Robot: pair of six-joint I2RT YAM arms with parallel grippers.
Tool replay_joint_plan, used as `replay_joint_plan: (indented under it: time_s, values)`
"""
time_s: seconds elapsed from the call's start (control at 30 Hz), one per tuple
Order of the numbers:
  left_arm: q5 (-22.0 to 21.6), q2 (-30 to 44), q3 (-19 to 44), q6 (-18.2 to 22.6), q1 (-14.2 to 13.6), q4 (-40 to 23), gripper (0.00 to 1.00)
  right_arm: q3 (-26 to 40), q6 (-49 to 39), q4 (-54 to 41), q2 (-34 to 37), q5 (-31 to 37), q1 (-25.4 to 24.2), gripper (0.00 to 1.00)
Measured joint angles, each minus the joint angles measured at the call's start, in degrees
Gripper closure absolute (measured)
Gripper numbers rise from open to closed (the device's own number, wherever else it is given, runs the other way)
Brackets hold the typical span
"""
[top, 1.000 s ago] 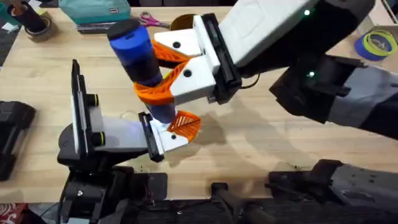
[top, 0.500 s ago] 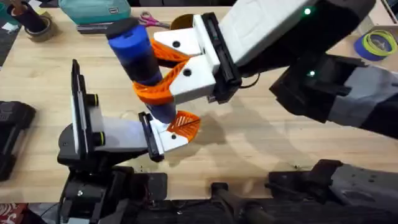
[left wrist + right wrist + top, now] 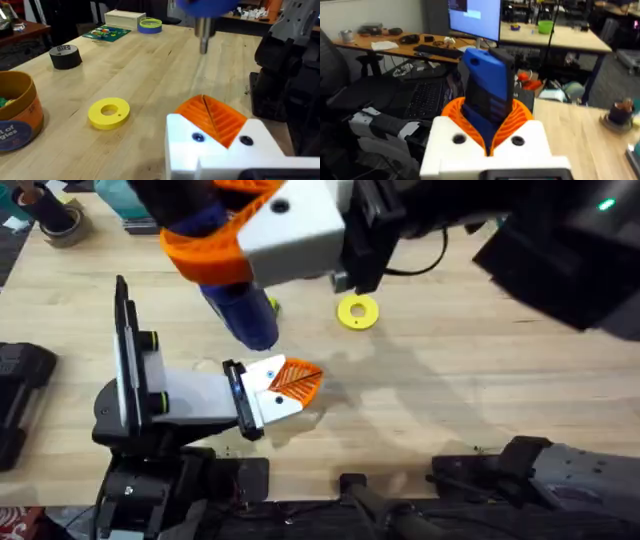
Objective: Pick up the gripper from the table and insert it into the empty holder that is missing its gripper. Then pick up a screw, insert it into the mounting hole, and use the screwdriver to tighten it. Finally, clean up the table by picking up the vegetable and placing it into the bucket.
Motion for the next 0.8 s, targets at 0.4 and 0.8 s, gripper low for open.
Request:
replay_joint_plan:
  time_s: [0.4, 0.8]
  values:
    - [0.0, 0.0, 0.0, 0.0, 0.0, 0.0, 0.994, 17.2, -21.7, -49.4, 0.0, 29.6, -2.7, 0.981]
    - [0.0, 0.0, 0.0, 0.0, 0.0, 0.0, 0.994, 17.8, -44.1, -61.6, 0.0, 56.3, -7.5, 0.981]
